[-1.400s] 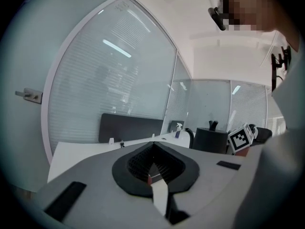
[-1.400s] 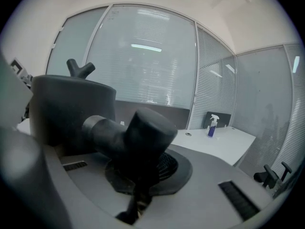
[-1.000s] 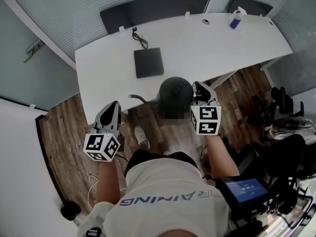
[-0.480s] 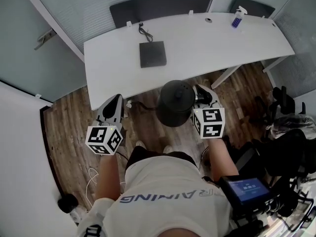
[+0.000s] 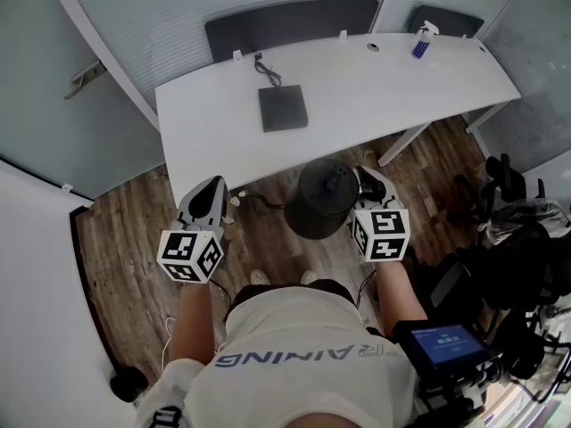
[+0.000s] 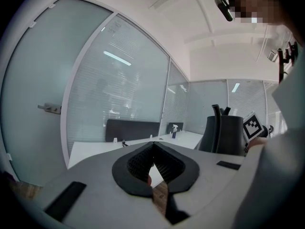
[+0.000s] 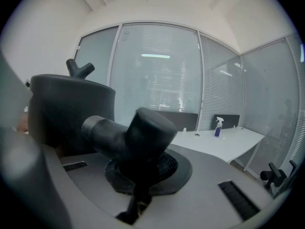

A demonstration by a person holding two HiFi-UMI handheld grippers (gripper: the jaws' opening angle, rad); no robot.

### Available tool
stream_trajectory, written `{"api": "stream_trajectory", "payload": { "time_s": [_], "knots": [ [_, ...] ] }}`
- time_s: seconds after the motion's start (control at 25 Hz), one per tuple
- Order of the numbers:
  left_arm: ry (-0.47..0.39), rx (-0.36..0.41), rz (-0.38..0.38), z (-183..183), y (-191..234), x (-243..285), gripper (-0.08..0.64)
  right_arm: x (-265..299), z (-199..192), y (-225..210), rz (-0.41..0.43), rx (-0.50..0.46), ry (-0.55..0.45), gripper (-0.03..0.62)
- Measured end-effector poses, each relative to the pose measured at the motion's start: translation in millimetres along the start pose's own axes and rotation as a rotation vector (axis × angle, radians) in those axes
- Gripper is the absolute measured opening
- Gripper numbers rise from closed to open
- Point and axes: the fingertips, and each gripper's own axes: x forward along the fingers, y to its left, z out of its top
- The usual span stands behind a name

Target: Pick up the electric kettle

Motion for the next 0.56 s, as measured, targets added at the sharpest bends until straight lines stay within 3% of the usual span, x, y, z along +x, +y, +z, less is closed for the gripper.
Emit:
{"api": "stream_trajectory", "payload": {
  "time_s": [0.56],
  "knots": [
    [-0.003,0.003,-0.039,1,10,-14,0.012,-2,6,25,-0.006,0.004,-0.001,0.011]
  ]
}}
